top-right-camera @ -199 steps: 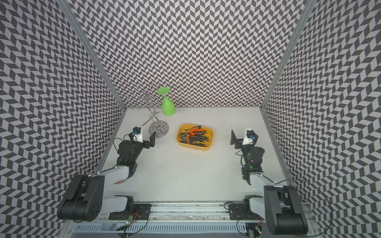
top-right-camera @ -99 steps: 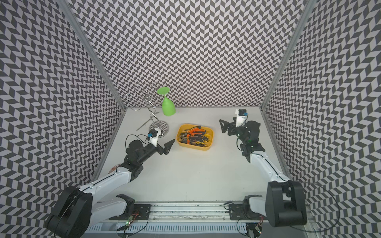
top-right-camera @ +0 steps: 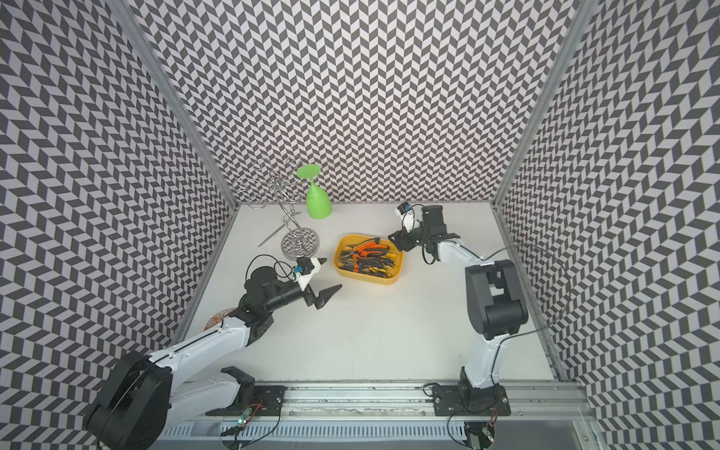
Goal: Take the pliers out of the storage box
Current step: Adjust the storage box at the center of the board.
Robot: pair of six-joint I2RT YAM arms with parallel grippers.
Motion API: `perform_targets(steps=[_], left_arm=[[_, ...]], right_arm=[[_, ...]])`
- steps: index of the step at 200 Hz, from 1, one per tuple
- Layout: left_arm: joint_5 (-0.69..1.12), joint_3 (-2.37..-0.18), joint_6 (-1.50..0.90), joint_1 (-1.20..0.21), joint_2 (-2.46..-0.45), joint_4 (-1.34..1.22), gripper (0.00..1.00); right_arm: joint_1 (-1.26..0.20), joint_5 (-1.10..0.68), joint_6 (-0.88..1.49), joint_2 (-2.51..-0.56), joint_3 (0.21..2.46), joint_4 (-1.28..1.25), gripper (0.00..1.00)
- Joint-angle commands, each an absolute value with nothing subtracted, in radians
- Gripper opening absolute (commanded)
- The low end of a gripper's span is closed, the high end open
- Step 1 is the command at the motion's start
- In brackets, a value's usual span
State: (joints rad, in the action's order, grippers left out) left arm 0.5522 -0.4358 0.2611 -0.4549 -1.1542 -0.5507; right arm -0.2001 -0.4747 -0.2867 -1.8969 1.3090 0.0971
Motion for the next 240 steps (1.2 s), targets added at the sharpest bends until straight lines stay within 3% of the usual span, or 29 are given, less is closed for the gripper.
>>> perform_targets(steps=[1, 30, 77, 99, 120, 152, 194, 219, 240], left_arm=[[0.580, -0.448, 0.312, -0.490, -1.171, -0.518, 0.98], [0.567, -0.447, 0.322, -0.507, -1.184, -0.513, 0.98], [0.540, -0.458, 0.337, -0.508, -1.199, -0.495, 0.98], [0.528, -0.462, 0.339, -0.506, -1.198, -0.482, 0.98], [0.520, -0.464, 0.338, -0.505, -1.201, -0.483, 0.98], [0.518, -0.462, 0.333, -0.505, -1.203, -0.491, 0.98], [0.518, -0.462, 0.331, -0.506, -1.206, -0.495, 0.98], [0.518, -0.461, 0.326, -0.507, -1.209, -0.498, 0.98], [0.518, -0.461, 0.320, -0.507, -1.215, -0.502, 0.98]], right_arm=[[-0.203, -0.477, -0.414, -1.970, 1.423, 0.212, 0.60], [-0.215, -0.482, -0.475, -2.074, 1.550, 0.332, 0.51], [-0.246, -0.469, -0.549, -2.213, 1.704, 0.500, 0.50], [-0.257, -0.448, -0.545, -2.244, 1.761, 0.543, 0.34], [-0.262, -0.466, -0.546, -2.213, 1.745, 0.536, 0.34], [-0.259, -0.498, -0.540, -2.122, 1.671, 0.488, 0.43], [-0.259, -0.522, -0.544, -2.125, 1.644, 0.491, 0.44], [-0.261, -0.493, -0.544, -2.151, 1.656, 0.506, 0.42], [-0.261, -0.482, -0.535, -2.163, 1.666, 0.504, 0.34]])
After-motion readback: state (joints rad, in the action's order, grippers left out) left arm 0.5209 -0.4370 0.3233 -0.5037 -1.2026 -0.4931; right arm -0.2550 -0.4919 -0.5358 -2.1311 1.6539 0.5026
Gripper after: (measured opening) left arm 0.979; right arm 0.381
